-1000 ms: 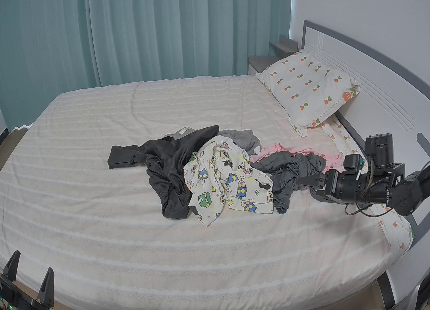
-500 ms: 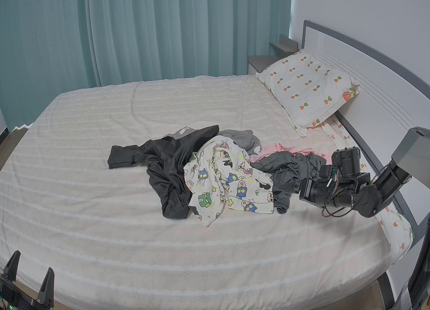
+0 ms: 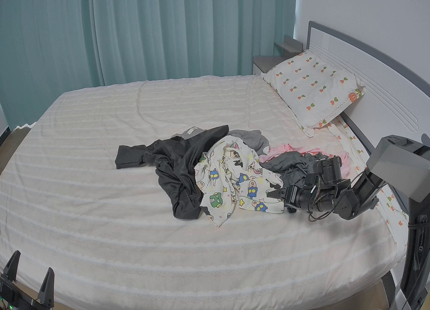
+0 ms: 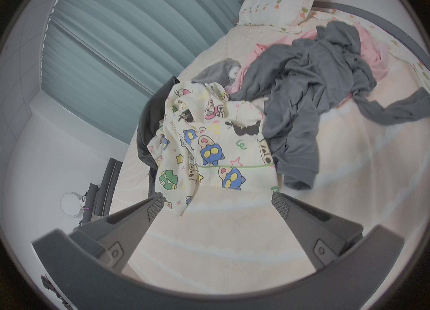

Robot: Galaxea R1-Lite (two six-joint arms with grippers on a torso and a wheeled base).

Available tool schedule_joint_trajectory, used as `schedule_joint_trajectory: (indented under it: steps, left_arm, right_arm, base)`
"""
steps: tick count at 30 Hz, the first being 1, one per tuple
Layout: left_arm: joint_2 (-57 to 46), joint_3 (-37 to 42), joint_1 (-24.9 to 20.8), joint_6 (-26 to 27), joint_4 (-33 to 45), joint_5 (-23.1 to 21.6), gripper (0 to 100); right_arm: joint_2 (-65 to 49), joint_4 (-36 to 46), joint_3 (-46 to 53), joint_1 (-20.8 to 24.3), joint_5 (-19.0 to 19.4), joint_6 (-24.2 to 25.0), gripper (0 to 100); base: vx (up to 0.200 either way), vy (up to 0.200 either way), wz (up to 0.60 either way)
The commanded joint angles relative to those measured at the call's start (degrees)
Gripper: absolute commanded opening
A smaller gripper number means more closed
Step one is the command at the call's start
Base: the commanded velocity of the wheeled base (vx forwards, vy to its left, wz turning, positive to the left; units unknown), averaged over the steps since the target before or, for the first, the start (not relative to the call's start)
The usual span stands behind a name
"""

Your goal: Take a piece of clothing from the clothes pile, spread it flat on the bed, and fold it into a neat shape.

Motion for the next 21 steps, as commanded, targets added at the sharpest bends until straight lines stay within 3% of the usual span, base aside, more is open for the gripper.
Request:
schedule_joint_trajectory:
  steps: [1,4,15,21]
  left_arm:
    - [-0.40,0.92,0.02,0.00,0.00,0.02,100]
    - [-0.40,0.92,0.02,0.00,0.00,0.02,100]
    - [-0.40,0.92,0.02,-0.09,0.00,0.02,100]
    - [-0.40,0.92,0.02,-0.09,0.00,0.02,100]
  right_arm:
    - [2.68,0.07,-1.02,-0.01,-0.25,0.01,100]
    - [4.09,0.15,-1.90,-0.36,-2.10,0.01,100]
    - [8.48,0.42,-5.94,-0.36,-2.54,-0.08,100]
    - [10.24,6.39,-12.88,-1.06,-2.63,-0.17,100]
  base:
    - [0.000,0.000,0.00]
    - [0.000,0.000,0.00]
    - [0.000,0.000,0.00]
    - [0.000,0.000,0.00]
